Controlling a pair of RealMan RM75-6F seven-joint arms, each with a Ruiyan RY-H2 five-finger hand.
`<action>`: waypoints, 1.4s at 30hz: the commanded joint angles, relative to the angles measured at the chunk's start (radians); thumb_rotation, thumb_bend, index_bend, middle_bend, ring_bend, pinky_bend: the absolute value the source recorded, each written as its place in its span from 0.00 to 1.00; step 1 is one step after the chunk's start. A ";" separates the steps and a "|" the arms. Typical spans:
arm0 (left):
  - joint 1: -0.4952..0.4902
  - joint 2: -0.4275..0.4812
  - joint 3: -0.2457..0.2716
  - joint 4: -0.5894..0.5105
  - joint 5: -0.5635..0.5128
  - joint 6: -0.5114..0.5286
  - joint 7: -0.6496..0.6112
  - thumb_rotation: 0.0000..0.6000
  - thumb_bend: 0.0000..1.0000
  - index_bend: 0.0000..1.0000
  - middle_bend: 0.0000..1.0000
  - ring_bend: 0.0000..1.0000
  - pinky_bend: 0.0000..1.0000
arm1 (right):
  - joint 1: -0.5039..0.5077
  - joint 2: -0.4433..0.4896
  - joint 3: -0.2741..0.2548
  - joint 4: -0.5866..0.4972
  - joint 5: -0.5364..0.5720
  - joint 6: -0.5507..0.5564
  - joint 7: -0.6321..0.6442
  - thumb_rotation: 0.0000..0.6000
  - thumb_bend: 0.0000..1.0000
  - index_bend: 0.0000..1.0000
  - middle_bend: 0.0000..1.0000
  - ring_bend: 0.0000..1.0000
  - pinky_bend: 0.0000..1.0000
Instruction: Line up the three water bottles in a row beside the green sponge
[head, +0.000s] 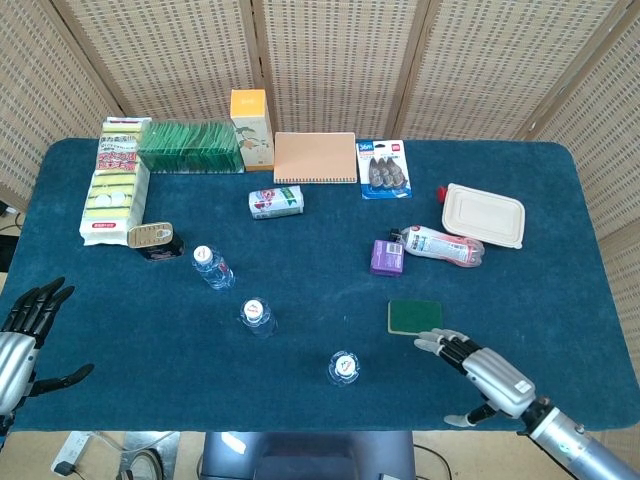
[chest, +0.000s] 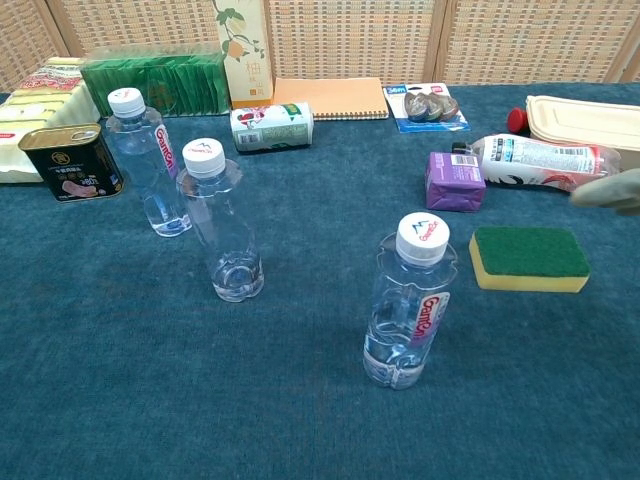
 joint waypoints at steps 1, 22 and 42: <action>-0.001 0.000 -0.001 -0.001 -0.003 -0.002 0.001 1.00 0.12 0.00 0.00 0.00 0.00 | 0.058 -0.047 0.014 0.008 0.011 -0.045 0.041 1.00 0.00 0.08 0.08 0.01 0.00; 0.000 0.006 -0.012 0.015 -0.027 0.004 -0.032 1.00 0.12 0.00 0.00 0.00 0.00 | 0.324 -0.240 0.026 0.048 0.124 -0.274 0.207 1.00 0.00 0.08 0.10 0.06 0.02; 0.003 0.014 -0.018 0.029 -0.037 0.012 -0.077 1.00 0.12 0.00 0.00 0.00 0.00 | 0.348 -0.378 0.003 0.146 0.212 -0.207 0.343 1.00 0.18 0.51 0.57 0.47 0.30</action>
